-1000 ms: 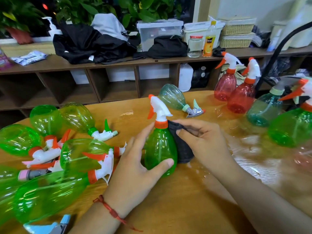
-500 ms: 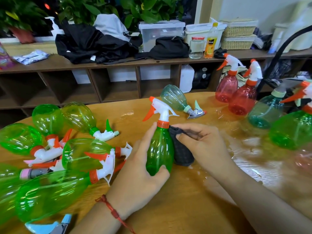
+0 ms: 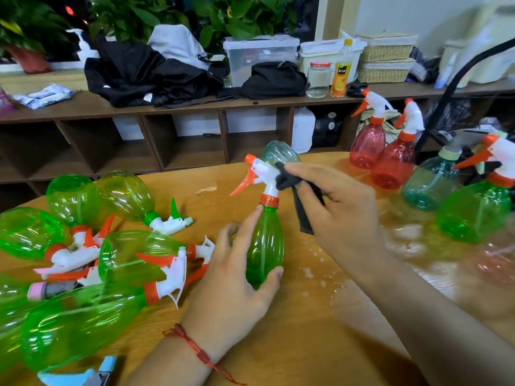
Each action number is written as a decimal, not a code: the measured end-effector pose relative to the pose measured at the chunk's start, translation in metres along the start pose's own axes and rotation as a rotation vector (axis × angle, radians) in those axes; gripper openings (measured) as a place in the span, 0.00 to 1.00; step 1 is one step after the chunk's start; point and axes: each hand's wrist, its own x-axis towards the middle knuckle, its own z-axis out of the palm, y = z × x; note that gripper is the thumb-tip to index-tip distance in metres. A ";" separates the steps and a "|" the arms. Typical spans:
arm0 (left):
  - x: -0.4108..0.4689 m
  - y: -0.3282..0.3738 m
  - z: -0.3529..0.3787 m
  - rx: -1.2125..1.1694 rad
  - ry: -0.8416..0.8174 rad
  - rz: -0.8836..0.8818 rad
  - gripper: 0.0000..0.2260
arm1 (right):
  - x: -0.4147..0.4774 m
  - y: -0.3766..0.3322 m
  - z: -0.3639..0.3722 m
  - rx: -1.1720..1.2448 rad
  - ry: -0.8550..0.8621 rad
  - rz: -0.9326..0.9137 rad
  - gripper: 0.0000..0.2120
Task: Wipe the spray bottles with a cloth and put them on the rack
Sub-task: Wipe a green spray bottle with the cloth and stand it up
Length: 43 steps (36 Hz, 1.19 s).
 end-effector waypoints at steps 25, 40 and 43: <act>0.002 -0.009 0.010 -0.001 -0.007 0.020 0.41 | 0.025 -0.019 0.016 -0.437 -0.418 -0.112 0.14; 0.002 -0.009 0.013 -0.011 -0.014 0.022 0.40 | 0.062 -0.024 0.032 -0.463 -0.677 -0.471 0.13; 0.002 -0.008 0.014 -0.022 -0.010 0.053 0.40 | 0.074 -0.023 0.024 -0.600 -0.692 -0.470 0.12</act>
